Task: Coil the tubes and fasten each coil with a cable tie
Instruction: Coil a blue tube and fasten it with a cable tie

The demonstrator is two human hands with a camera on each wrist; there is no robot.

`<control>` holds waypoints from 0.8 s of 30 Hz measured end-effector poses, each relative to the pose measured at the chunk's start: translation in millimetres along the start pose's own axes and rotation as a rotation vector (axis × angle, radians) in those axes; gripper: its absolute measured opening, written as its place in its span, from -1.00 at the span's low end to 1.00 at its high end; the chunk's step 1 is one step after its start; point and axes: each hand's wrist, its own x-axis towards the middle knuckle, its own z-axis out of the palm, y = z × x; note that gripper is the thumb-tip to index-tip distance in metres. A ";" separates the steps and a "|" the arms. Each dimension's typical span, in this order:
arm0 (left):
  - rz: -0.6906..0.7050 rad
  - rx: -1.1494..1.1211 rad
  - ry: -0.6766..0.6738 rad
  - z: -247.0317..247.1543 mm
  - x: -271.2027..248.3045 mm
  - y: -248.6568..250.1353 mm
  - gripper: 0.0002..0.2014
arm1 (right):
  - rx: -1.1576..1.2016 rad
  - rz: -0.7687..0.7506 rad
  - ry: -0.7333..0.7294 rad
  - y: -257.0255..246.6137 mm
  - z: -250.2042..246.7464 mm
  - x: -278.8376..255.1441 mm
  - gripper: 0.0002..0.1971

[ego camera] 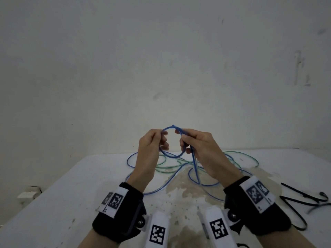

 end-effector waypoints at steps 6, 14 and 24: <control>0.489 0.678 -0.317 -6.3 2.0 8.3 -0.69 | -0.403 -0.111 -0.177 -14.5 2.8 3.2 -0.77; 0.432 0.778 -0.383 -8.0 8.0 18.6 -0.68 | -0.170 -0.077 -0.090 -17.4 -3.7 3.2 -0.81; 0.216 0.341 -0.202 -7.6 -2.7 15.1 -0.73 | -0.468 -0.287 -0.132 -4.7 -4.3 4.8 -0.82</control>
